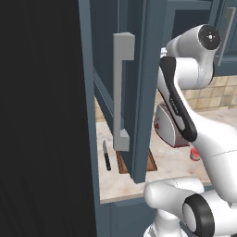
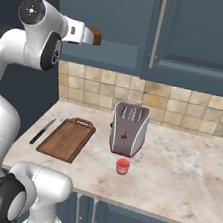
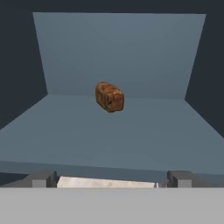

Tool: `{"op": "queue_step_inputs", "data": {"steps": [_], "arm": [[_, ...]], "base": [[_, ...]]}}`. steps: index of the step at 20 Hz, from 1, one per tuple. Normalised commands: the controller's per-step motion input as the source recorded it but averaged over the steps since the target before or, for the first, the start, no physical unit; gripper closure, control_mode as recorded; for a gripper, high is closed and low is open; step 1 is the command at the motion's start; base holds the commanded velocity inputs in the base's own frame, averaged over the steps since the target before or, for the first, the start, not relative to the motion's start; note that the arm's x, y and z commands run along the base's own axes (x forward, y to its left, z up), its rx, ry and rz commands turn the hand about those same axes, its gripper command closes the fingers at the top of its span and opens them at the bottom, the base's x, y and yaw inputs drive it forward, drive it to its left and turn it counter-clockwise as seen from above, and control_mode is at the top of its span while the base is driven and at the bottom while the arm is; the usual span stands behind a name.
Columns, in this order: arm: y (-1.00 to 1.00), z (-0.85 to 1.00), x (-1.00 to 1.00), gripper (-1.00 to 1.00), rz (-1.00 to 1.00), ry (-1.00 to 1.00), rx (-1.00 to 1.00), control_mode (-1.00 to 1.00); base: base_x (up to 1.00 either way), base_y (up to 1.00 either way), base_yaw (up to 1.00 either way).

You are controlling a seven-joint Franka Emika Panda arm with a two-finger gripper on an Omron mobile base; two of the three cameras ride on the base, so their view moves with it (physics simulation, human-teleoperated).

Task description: Pick the bread, place it on the cutting board, pick the jam, place it on the counter, and close the cabinet.

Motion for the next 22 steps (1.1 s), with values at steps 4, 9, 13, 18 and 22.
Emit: {"op": "queue_step_inputs", "data": {"steps": [4,9,13,18,22], "arm": [[0.00,-0.08,0.10,-1.00,0.01,0.00,0.00,-1.00],[0.00,-0.10,0.16,-1.00,0.01,0.00,0.00,-1.00],[0.00,-0.05,0.19,-1.00,0.01,0.00,0.00,-1.00],[0.00,-0.04,0.21,-1.00,0.01,0.00,0.00,-1.00],[0.00,-0.03,0.23,-1.00,0.01,0.00,0.00,-1.00]], "base": [[0.00,0.00,0.00],[0.00,0.00,0.00],[0.00,0.00,0.00],[0.00,0.00,0.00],[0.00,0.00,0.00]]}}
